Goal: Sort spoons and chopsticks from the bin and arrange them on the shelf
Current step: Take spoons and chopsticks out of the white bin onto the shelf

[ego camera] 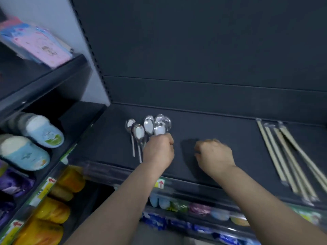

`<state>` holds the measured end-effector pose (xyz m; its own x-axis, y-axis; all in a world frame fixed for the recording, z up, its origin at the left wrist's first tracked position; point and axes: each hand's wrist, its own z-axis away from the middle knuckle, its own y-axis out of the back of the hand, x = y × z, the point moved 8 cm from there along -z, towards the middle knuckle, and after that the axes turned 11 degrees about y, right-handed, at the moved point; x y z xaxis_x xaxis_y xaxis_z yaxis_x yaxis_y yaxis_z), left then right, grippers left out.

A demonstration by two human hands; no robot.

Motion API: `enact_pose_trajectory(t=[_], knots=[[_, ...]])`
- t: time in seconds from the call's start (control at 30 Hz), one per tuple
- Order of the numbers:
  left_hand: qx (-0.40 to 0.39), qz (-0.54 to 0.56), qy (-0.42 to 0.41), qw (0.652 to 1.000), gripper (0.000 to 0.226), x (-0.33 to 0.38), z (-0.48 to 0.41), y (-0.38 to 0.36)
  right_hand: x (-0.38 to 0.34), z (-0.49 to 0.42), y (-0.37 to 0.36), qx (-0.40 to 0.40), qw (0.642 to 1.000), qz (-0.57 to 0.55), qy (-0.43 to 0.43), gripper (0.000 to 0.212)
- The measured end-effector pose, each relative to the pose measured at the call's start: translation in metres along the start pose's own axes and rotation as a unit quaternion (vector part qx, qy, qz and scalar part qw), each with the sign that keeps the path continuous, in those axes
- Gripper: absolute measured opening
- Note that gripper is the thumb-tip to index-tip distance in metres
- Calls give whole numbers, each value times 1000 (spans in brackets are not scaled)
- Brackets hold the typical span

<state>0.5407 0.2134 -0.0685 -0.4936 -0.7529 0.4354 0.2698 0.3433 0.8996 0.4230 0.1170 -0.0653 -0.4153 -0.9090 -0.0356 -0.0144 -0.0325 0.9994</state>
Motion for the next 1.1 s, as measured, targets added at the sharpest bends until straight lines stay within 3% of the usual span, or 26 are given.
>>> enact_pose_trajectory(t=[0.33,0.63,0.83,1.1], knots=[[-116,-54,-149,981,24,157,62,-64,127,129,33,31,986,37,-159,25],[-100,20,-239,966,20,365,156,-117,297,260,82,169,955,73,-230,16],[-103,55,-267,957,20,489,210,-160,419,343,86,169,944,63,-278,24],[-92,-4,-277,956,29,552,214,-200,500,370,77,155,939,5,-307,26]])
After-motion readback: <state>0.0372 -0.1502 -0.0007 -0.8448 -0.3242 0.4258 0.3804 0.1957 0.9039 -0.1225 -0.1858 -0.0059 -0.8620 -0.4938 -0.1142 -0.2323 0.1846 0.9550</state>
